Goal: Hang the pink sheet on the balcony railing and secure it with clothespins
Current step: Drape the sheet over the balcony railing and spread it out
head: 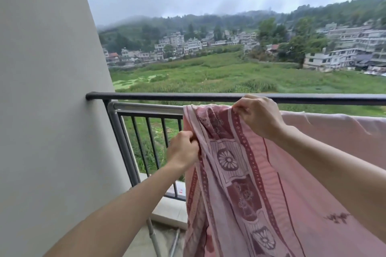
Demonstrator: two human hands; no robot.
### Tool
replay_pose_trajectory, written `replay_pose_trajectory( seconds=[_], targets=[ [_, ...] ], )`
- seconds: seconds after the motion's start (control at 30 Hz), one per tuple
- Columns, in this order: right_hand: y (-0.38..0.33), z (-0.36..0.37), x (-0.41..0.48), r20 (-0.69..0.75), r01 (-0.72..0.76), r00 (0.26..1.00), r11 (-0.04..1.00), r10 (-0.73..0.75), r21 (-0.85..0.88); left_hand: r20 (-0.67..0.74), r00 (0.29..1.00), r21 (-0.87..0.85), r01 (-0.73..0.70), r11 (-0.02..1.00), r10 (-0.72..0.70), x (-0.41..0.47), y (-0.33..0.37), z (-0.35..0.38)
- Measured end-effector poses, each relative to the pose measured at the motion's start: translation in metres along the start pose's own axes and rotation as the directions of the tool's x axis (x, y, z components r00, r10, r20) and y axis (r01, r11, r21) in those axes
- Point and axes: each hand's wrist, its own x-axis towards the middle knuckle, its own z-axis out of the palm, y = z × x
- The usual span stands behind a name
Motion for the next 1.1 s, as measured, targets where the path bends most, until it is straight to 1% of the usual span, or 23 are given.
replay_pose_trajectory(
  seconds=[0.03,0.1,0.17,0.23,0.27,0.33,0.4,0.43,0.5,0.53,0.57,0.6,0.63,0.67,0.73,0.77,0.8,0.83,0.87,0.9,0.97,1.07,1.1],
  targets=[
    [0.001,0.0,-0.002,-0.028,0.0,1.0,1.0,0.0,-0.001,-0.105,0.991,0.2,-0.06,0.978,0.082,0.002,-0.004,-0.013],
    [0.002,0.0,-0.005,-0.088,-0.027,0.996,1.0,0.026,-0.002,-0.248,0.934,0.461,-0.121,0.879,0.258,0.01,-0.006,-0.046],
    [0.004,-0.004,-0.003,-0.137,-0.074,0.988,0.997,0.072,-0.006,-0.316,0.844,0.64,-0.147,0.754,0.433,0.026,0.002,-0.081],
    [0.01,-0.013,0.004,-0.174,-0.14,0.975,0.99,0.138,0.0,-0.329,0.775,0.736,-0.148,0.661,0.539,0.046,0.011,-0.116],
    [0.016,-0.021,0.008,-0.2,-0.195,0.961,0.981,0.192,0.009,-0.355,0.76,0.747,-0.12,0.654,0.544,0.057,0.014,-0.133],
    [0.025,-0.041,0.012,-0.278,-0.293,0.916,0.956,0.288,0.024,-0.442,0.748,0.732,-0.018,0.681,0.495,0.078,0.013,-0.16],
    [0.025,-0.052,0.01,-0.319,-0.298,0.905,0.954,0.28,-0.009,-0.502,0.744,0.702,0.052,0.711,0.441,0.094,0.006,-0.171],
    [0.02,-0.052,0.008,-0.291,-0.275,0.923,0.96,0.25,-0.046,-0.517,0.763,0.663,0.07,0.746,0.388,0.1,0.004,-0.169],
    [0.01,-0.045,0.004,-0.117,-0.241,0.967,0.962,0.227,-0.129,-0.505,0.838,0.514,0.1,0.852,0.206,0.105,-0.001,-0.158],
    [0.005,-0.041,0.002,-0.014,-0.239,0.971,0.955,0.24,-0.174,-0.453,0.884,0.393,0.084,0.916,0.114,0.106,-0.005,-0.151],
    [0.001,-0.037,0.001,0.065,-0.24,0.964,0.947,0.259,-0.211,-0.363,0.931,0.219,0.045,0.975,0.039,0.106,-0.009,-0.143],
    [-0.006,-0.034,0.001,0.115,-0.239,0.956,0.944,0.27,-0.229,-0.245,0.969,0.012,0.02,1.0,-0.016,0.103,-0.013,-0.133],
    [-0.016,-0.03,0.004,0.15,-0.232,0.952,0.948,0.267,-0.217,-0.117,0.991,-0.179,0.036,0.983,-0.058,0.098,-0.018,-0.123],
    [-0.029,-0.025,0.008,0.175,-0.217,0.952,0.958,0.25,-0.187,-0.005,0.997,-0.307,0.067,0.949,-0.072,0.091,-0.023,-0.112],
    [-0.056,-0.006,0.02,0.24,-0.171,0.948,0.971,0.209,-0.169,0.131,0.984,-0.463,0.172,0.869,-0.125,0.078,-0.039,-0.095],
    [-0.068,0.008,0.025,0.271,-0.154,0.941,0.969,0.203,-0.193,0.189,0.965,-0.545,0.255,0.798,-0.18,0.074,-0.051,-0.087],
    [-0.077,0.022,0.028,0.284,-0.153,0.935,0.963,0.214,-0.222,0.263,0.937,-0.628,0.347,0.697,-0.23,0.072,-0.063,-0.081],
    [-0.083,0.035,0.03,0.261,-0.176,0.936,0.957,0.235,-0.231,0.343,0.902,-0.682,0.431,0.591,-0.262,0.072,-0.075,-0.075],
    [-0.087,0.045,0.03,0.2,-0.221,0.944,0.953,0.263,-0.208,0.428,0.867,-0.704,0.497,0.507,-0.257,0.073,-0.085,-0.069],
    [-0.09,0.053,0.03,0.119,-0.272,0.949,0.948,0.293,-0.168,0.5,0.841,-0.699,0.534,0.476,-0.209,0.071,-0.091,-0.063],
    [-0.091,0.061,0.029,-0.008,-0.349,0.937,0.93,0.35,-0.115,0.622,0.781,-0.66,0.563,0.498,-0.057,0.069,-0.097,-0.053],
    [-0.095,0.063,0.029,-0.053,-0.475,0.88,0.871,0.472,-0.127,0.751,0.645,-0.588,0.56,0.583,0.138,0.063,-0.088,-0.048],
    [-0.095,0.061,0.028,-0.079,-0.502,0.865,0.857,0.496,-0.115,0.754,0.636,-0.586,0.542,0.603,0.161,0.062,-0.085,-0.046]
  ],
)
